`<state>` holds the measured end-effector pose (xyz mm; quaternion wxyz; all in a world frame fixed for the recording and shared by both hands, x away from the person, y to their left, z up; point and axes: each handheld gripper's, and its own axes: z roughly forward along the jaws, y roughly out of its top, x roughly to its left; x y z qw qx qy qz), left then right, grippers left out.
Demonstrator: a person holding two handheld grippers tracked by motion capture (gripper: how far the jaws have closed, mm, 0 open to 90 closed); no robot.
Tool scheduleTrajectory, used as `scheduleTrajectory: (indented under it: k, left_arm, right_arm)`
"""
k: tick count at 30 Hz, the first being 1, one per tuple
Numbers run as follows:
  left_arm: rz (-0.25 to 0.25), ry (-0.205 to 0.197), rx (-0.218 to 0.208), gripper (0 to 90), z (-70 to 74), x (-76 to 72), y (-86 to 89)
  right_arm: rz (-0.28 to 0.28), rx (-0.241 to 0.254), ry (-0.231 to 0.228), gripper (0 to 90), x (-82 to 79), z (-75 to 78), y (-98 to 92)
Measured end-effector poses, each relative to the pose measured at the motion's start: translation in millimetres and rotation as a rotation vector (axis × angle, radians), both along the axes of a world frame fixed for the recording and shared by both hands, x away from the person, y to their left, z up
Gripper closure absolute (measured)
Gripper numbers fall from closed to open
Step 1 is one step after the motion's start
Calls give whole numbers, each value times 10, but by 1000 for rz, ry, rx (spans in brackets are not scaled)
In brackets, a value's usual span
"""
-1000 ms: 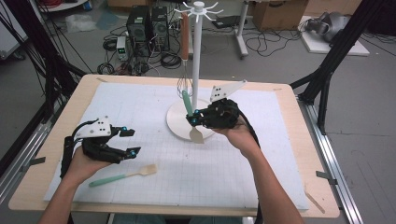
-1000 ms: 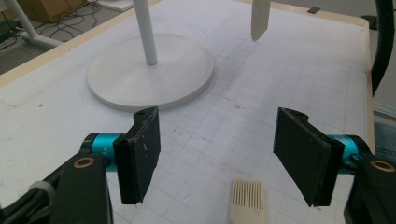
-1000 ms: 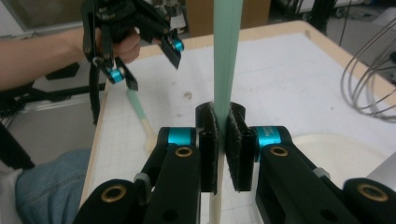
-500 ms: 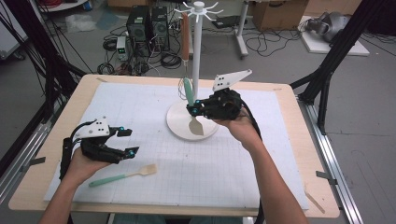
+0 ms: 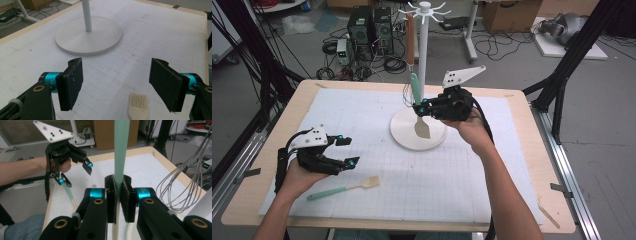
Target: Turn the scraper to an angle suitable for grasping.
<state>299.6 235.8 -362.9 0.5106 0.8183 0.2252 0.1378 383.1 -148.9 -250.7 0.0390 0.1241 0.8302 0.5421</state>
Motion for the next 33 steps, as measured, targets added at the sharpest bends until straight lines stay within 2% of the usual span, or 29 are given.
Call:
scheduleTrajectory:
  k: [8, 17, 21, 33]
  left_arm:
    - [4, -8, -5, 273, 16, -9, 14]
    - [4, -9, -22, 272, 21, -17, 8]
    - [5, -18, -9, 272, 19, -18, 13]
    - [6, -15, -15, 273, 7, -14, 1]
  right_arm:
    - [-6, 0, 2, 845, 35, 34, -13]
    - [-18, 5, -13, 845, 64, 145, -24]
    - [-28, 12, -15, 845, 94, 192, -29]
    - [-42, 15, -25, 845, 172, 278, -5]
